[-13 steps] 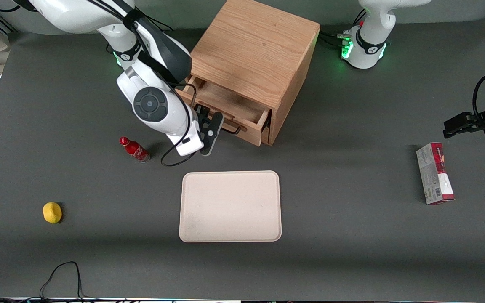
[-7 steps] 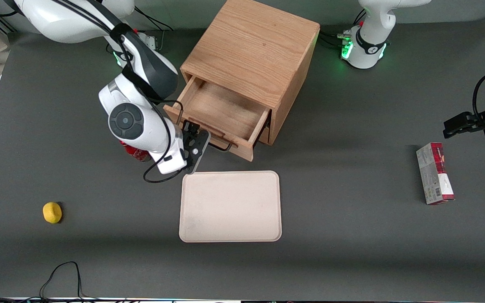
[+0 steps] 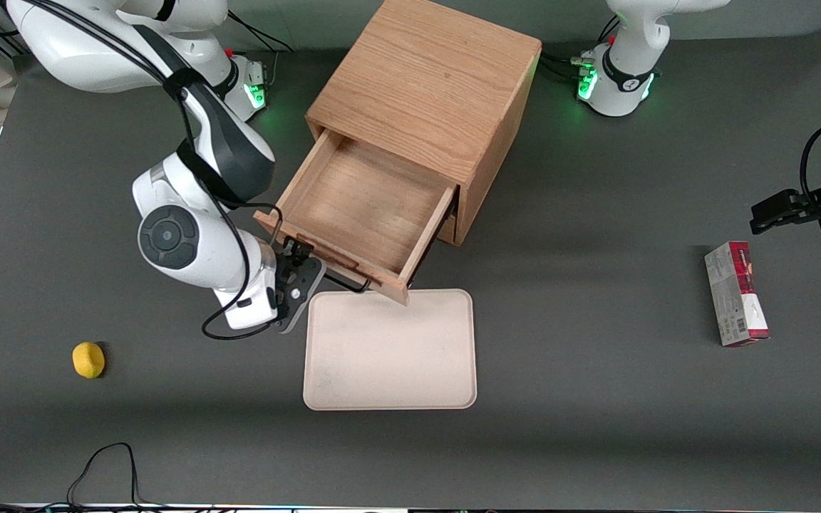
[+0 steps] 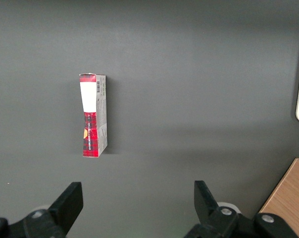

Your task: Open upper drawer

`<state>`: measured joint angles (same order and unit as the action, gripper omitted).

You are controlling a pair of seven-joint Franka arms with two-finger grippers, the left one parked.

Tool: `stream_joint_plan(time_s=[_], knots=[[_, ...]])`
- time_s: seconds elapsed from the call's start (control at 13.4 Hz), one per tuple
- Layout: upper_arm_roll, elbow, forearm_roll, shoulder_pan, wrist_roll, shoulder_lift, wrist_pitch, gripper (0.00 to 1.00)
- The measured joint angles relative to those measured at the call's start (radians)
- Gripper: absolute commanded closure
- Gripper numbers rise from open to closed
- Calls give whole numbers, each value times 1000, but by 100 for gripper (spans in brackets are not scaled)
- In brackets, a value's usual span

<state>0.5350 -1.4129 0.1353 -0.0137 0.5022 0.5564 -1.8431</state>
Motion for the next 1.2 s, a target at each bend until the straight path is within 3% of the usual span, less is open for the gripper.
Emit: stream_joint_plan(time_s=[0.67, 0.82, 0.97, 1.2], knots=[[-78, 162, 3, -6, 1, -5, 0, 0], [-143, 183, -38, -11, -18, -39, 32, 0], [-246, 183, -126, -13, -127, -116, 179, 0], [-319, 84, -149, -19, -316, -275, 272, 0]])
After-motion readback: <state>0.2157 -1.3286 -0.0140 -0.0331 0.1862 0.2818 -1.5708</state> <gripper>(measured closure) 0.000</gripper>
